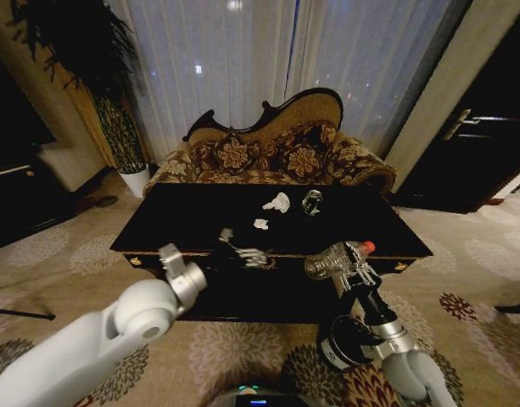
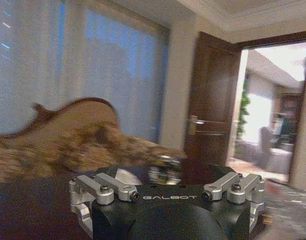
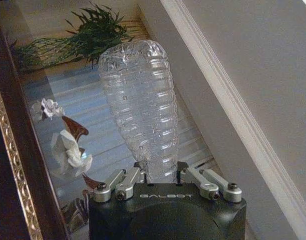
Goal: Move to the front of the table and place the trash on the table into the trash bin.
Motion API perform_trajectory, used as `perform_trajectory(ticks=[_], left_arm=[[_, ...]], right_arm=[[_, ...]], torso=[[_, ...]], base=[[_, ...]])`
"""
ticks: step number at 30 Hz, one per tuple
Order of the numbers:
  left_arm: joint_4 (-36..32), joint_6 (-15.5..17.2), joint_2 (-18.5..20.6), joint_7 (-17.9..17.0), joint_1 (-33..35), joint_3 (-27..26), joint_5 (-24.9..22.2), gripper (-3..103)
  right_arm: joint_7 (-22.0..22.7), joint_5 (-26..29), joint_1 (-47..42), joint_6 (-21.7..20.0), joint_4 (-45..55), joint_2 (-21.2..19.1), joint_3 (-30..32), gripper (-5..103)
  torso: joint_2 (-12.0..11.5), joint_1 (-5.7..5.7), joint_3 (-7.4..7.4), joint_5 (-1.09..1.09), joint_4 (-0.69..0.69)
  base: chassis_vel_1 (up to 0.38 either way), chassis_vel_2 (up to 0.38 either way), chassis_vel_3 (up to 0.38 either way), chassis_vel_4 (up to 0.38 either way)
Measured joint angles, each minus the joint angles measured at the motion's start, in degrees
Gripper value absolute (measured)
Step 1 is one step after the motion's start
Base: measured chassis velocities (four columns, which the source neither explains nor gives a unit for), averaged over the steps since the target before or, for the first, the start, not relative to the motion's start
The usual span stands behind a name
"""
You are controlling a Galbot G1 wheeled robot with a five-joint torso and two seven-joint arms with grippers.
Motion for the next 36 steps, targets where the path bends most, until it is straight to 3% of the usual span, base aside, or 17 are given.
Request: perform_trajectory(ticks=[3,7,12,16,22,29,36], left_arm=[[0.3,-1.6,1.9,0.0,5.1,-8.8,1.8,100],[1.0,-3.2,2.1,0.7,8.3,-14.4,3.0,100],[3.4,-5.8,1.4,2.4,15.6,-26.8,3.7,100],[6.2,-7.0,0.3,2.7,16.6,-32.0,2.7,100],[10.7,-10.4,-0.8,3.9,17.9,-36.0,3.8,100],[15.6,-13.6,-3.9,6.5,27.4,-43.7,2.9,100],[17.7,-14.6,-6.0,7.5,28.8,-42.5,4.1,100]], right_arm=[[-0.1,1.0,0.4,-0.1,-0.6,-0.8,0.2,26],[-0.2,2.0,0.4,-0.2,-0.7,-1.3,0.6,26],[-0.5,6.2,-0.9,-0.8,-0.3,-3.0,1.8,26],[-0.8,10.0,-1.9,-1.6,-0.3,-3.6,2.4,26],[-1.1,12.8,-3.2,-2.1,0.2,-3.5,3.9,26],[-1.6,19.6,-4.8,-5.2,-0.4,-4.3,4.9,26],[-1.8,26.5,-5.4,-8.5,-2.5,-4.7,5.1,26]], torso=[[0.0,0.0,0.0,0.02,0.0],[0.0,0.0,0.0,0.02,-0.02],[0.0,0.0,0.0,0.01,0.0],[0.0,0.0,0.0,0.02,-0.01],[0.0,0.0,0.0,0.01,-0.01],[0.0,0.0,0.0,0.02,0.01],[0.0,0.0,0.0,0.01,0.0]], base=[[0.0,0.0,0.0,0.0],[0.0,0.0,0.0,0.0],[0.0,0.0,0.0,0.0],[0.0,0.0,0.0,0.0],[0.0,0.0,0.0,0.0],[0.0,0.0,0.0,0.0],[0.0,0.0,0.0,0.0]])
